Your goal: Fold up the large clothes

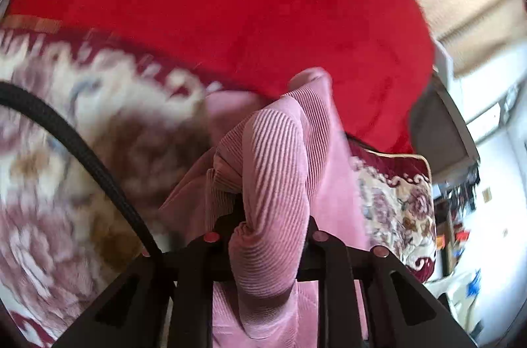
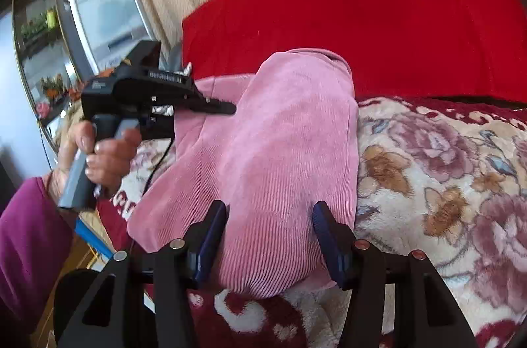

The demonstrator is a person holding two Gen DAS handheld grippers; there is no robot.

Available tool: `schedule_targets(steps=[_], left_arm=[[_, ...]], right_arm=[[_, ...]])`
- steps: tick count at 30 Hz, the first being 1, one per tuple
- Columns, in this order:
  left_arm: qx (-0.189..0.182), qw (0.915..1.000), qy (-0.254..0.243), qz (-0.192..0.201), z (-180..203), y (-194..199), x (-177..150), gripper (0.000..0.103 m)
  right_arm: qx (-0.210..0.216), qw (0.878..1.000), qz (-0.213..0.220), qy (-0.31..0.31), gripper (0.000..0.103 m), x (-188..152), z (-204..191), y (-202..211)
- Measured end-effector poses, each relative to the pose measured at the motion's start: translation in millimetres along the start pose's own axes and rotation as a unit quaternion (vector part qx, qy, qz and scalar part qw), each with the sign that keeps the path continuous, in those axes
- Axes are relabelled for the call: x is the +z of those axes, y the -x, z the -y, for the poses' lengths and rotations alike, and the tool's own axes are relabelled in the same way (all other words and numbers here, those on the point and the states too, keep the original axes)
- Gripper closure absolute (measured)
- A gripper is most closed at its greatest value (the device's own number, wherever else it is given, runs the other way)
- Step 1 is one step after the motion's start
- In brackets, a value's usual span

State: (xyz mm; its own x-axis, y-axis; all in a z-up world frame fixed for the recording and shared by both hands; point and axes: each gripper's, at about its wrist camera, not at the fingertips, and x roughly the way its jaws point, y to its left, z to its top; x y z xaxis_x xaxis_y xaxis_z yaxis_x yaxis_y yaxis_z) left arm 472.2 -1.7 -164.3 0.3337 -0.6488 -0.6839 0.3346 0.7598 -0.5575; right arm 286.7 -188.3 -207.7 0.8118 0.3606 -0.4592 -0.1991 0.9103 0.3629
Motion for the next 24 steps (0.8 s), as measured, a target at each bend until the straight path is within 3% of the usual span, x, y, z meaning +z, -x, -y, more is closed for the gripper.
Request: schedule_targets(steps=[5, 7, 9, 12, 15, 17, 18, 19, 22, 24], left_arm=[[-0.01, 0.9915, -0.127, 0.023, 93, 13, 30, 0.083], [0.01, 0.9849, -0.172, 0.013, 120, 3, 41, 0.083], [0.049, 0.98, -0.193, 0.003, 121, -13, 48, 0.083], [0.097, 0.9841, -0.148, -0.018, 74, -33, 56, 0.083], [0.121, 0.9896, -0.061, -0.048, -9, -46, 44, 0.079], [0.127, 0.9902, -0.025, -0.053, -38, -47, 29, 0.064], [0.129, 0.9901, -0.011, -0.053, -48, -46, 22, 0.058], [0.127, 0.9908, 0.005, -0.048, -54, -43, 15, 0.046], [0.098, 0.9937, 0.046, -0.029, -59, -17, 2, 0.042], [0.097, 0.9933, 0.063, -0.004, -57, 6, -6, 0.039]], right_arm=[[-0.015, 0.999, 0.045, 0.021, 0.047, 2, -12, 12], [-0.032, 0.997, 0.06, 0.035, 0.047, 6, -20, 12], [-0.058, 0.996, 0.057, 0.038, 0.047, 13, -26, 2], [-0.07, 0.996, 0.007, 0.062, 0.047, 20, -36, -30], [-0.064, 0.993, -0.025, 0.1, 0.047, 19, -46, -47], [-0.065, 0.989, -0.036, 0.129, 0.047, 16, -55, -53], [-0.064, 0.988, -0.039, 0.136, 0.047, 14, -58, -55], [-0.063, 0.987, -0.04, 0.145, 0.047, 14, -60, -56], [-0.056, 0.988, -0.047, 0.139, 0.047, 17, -54, -51], [-0.027, 0.992, -0.051, 0.117, 0.047, 26, -45, -41]])
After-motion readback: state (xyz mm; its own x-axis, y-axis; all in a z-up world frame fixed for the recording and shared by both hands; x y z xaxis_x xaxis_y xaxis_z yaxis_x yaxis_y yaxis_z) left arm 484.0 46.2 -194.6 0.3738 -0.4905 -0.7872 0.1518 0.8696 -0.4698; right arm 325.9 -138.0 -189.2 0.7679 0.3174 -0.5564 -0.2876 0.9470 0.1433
